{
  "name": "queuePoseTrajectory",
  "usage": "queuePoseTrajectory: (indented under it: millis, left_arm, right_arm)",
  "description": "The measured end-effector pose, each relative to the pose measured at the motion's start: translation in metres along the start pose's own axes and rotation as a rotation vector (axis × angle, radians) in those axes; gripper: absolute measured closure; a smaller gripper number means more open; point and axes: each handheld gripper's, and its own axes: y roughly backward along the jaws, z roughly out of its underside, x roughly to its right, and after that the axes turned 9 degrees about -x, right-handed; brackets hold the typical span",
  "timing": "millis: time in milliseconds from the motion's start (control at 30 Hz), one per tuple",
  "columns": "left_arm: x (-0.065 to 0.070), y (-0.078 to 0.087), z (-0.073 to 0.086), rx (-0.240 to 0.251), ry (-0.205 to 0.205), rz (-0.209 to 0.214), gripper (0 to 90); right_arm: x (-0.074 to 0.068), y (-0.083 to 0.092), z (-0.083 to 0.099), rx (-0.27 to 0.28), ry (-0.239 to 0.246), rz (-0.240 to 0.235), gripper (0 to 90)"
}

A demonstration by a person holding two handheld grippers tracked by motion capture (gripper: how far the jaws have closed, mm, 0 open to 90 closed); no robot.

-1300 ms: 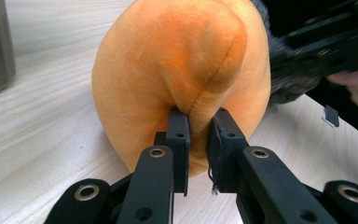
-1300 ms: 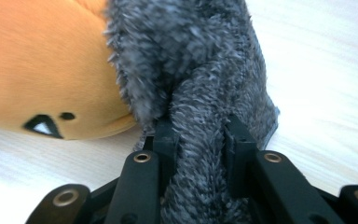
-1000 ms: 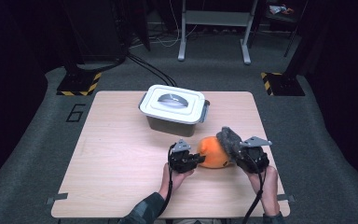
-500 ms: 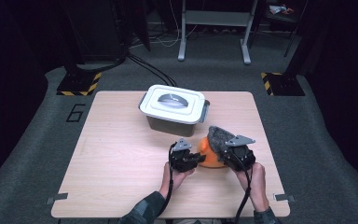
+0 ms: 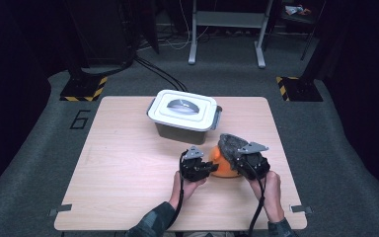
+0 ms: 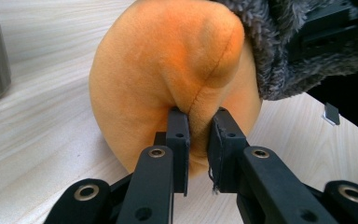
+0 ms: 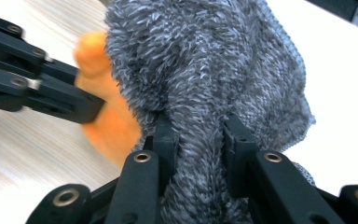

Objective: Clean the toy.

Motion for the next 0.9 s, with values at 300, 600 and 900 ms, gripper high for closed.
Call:
queuePoseTrajectory:
  millis: [300,600,900]
  left_arm:
    - [0.0,-0.001,0.001,0.001,0.005,0.004,79.9]
    - [-0.001,-0.002,0.002,0.003,0.002,0.006,80.0]
    - [-0.003,-0.001,0.003,0.007,0.007,0.008,79.9]
  right_arm:
    - [0.027,-0.011,0.02,-0.026,-0.094,-0.007,71.0]
    - [0.043,-0.026,0.034,-0.089,-0.161,0.008,71.0]
    - [0.057,-0.055,0.052,-0.159,-0.208,-0.031,71.0]
